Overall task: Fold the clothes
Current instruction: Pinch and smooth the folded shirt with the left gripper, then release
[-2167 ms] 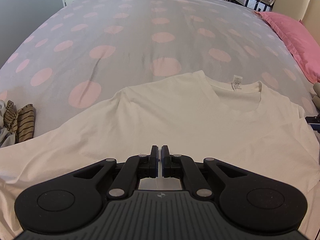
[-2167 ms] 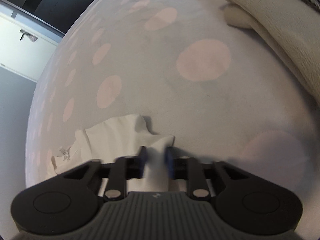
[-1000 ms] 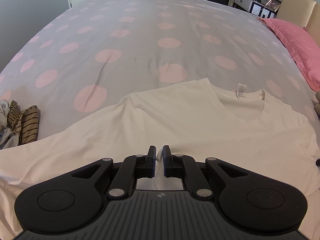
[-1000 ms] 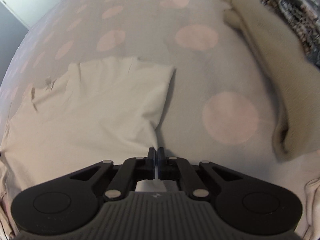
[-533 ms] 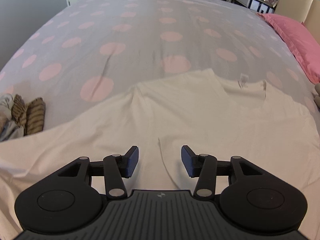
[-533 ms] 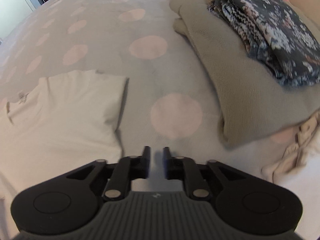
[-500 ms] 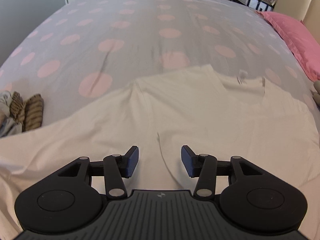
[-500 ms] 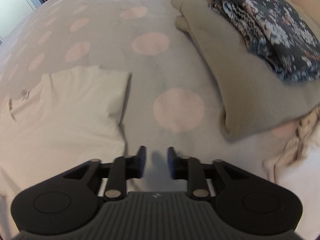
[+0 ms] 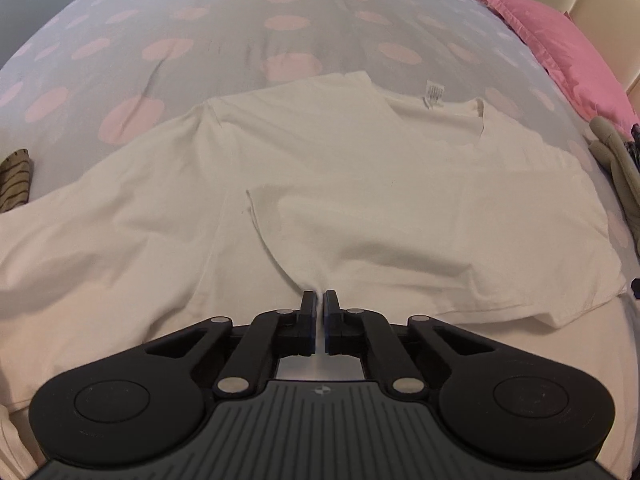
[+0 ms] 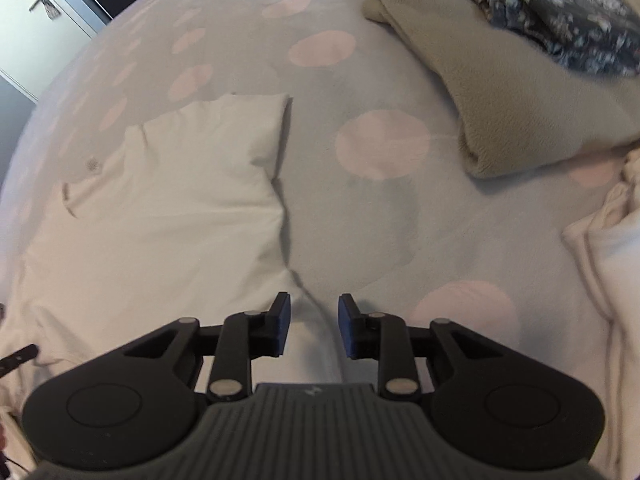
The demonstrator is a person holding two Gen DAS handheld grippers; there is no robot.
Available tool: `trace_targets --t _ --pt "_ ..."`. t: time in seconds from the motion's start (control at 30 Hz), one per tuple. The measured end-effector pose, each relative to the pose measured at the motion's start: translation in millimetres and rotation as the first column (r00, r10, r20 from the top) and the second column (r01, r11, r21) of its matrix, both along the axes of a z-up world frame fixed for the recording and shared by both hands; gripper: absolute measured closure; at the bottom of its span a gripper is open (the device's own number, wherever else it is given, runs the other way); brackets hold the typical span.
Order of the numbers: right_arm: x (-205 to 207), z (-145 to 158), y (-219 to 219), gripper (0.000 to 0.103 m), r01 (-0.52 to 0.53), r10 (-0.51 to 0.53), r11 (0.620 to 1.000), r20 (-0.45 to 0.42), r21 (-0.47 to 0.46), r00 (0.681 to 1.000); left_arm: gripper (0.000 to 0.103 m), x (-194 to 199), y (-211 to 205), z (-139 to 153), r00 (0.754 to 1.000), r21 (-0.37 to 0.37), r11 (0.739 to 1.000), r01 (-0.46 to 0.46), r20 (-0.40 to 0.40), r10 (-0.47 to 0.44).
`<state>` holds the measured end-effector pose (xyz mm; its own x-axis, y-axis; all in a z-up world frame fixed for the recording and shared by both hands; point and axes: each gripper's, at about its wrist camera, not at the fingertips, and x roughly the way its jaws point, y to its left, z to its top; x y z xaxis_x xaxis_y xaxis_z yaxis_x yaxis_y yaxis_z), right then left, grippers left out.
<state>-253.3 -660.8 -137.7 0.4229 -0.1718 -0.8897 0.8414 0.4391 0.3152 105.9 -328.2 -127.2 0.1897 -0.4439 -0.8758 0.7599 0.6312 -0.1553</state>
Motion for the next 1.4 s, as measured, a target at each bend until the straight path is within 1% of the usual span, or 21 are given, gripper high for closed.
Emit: trace_targets --t 0.03,0.13,0.23,0.3,0.33,0.4,0.43,0.5,0.57,0.67,0.8,0.9,0.97,1.03,1.1,1.17,1.37,1.4 --pt "-0.2 1.3 1.8 0.073 -0.014 0.014 1.000 0.015 0.011 1.000 0.102 2.0 1.1 5.0 1.000 0.005 1.000 -0.007 -0.002 0.007" --pt "11.4 3.4 12.6 0.073 -0.101 0.099 0.994 -0.040 -0.041 0.994 0.102 8.7 5.2 19.1 1.000 0.046 0.999 -0.027 -0.010 0.028" --pt "15.7 -2.5 17.3 0.073 -0.127 0.124 0.991 -0.071 -0.041 0.990 0.102 18.1 13.1 19.9 0.998 0.055 0.998 -0.029 -0.060 0.033" --pt "16.2 -7.5 17.0 0.073 -0.127 0.123 0.991 -0.092 -0.036 0.988 0.101 20.1 12.8 13.9 0.997 0.072 0.997 -0.018 -0.072 0.023" --pt "16.2 -9.0 16.3 0.074 -0.123 0.119 0.992 -0.102 -0.035 0.988 0.101 19.4 11.6 9.7 0.998 0.100 0.995 -0.020 -0.065 0.027" --pt "14.7 -7.1 13.0 0.074 -0.106 0.104 0.994 -0.095 -0.021 0.990 0.099 17.8 9.7 3.5 0.999 0.153 0.988 -0.029 -0.036 0.035" --pt "14.5 -3.7 11.6 0.074 -0.099 0.097 0.995 -0.085 -0.026 0.992 0.098 18.8 10.3 4.4 0.999 0.154 0.987 -0.037 -0.022 0.040" --pt "14.1 3.2 8.7 0.074 -0.086 0.083 0.996 -0.066 -0.037 0.994 0.087 22.2 12.4 8.2 0.998 0.144 0.988 -0.057 0.003 0.057" --pt "15.1 8.8 6.2 0.074 -0.077 0.074 0.996 -0.056 -0.053 0.996 0.087 27.1 17.0 14.0 0.997 0.135 0.988 -0.081 0.028 0.078" --pt "19.3 10.8 5.6 0.073 -0.069 0.066 0.996 -0.064 -0.052 0.996 0.087 38.6 30.6 28.5 0.990 0.125 0.984 -0.129 0.070 0.121" --pt "28.7 13.6 11.1 0.073 -0.098 0.093 0.993 -0.074 -0.068 0.993 0.085 54.0 48.7 47.8 0.976 0.110 0.975 -0.193 0.124 0.179" --pt "33.9 17.6 16.7 0.072 -0.123 0.117 0.989 -0.073 -0.078 0.990 0.085 65.9 66.2 62.7 0.959 0.099 0.964 -0.246 0.170 0.227" --pt "37.0 20.8 20.6 0.071 -0.139 0.134 0.987 -0.071 -0.084 0.988 0.085 74.3 87.1 73.5 0.938 0.096 0.950 -0.297 0.215 0.271" --pt "38.8 23.7 25.0 0.070 -0.151 0.144 0.984 -0.070 -0.095 0.987 0.082 79.6 109.5 82.5 0.914 0.086 0.934 -0.347 0.253 0.316" --pt "41.1 25.5 30.2 0.070 -0.163 0.156 0.981 -0.074 -0.103 0.985 0.074 81.4 131.8 88.4 0.892 0.086 0.917 -0.390 0.285 0.352" --pt "43.3 27.3 35.5 0.070 -0.176 0.167 0.978 -0.079 -0.111 0.983 0.070 79.9 143.7 84.2 0.886 0.109 0.910 -0.401 0.300 0.354" --pt "54.7 34.7 56.8 0.069 -0.221 0.209 0.965 -0.091 -0.141 0.974 0.070 74.2 173.0 65.8 0.878 0.191 0.889 -0.416 0.338 0.339" --pt "56.6 36.9 61.6 0.069 -0.230 0.218 0.962 -0.094 -0.149 0.971 0.075 73.3 177.9 62.8 0.877 0.204 0.885 -0.419 0.344 0.336"
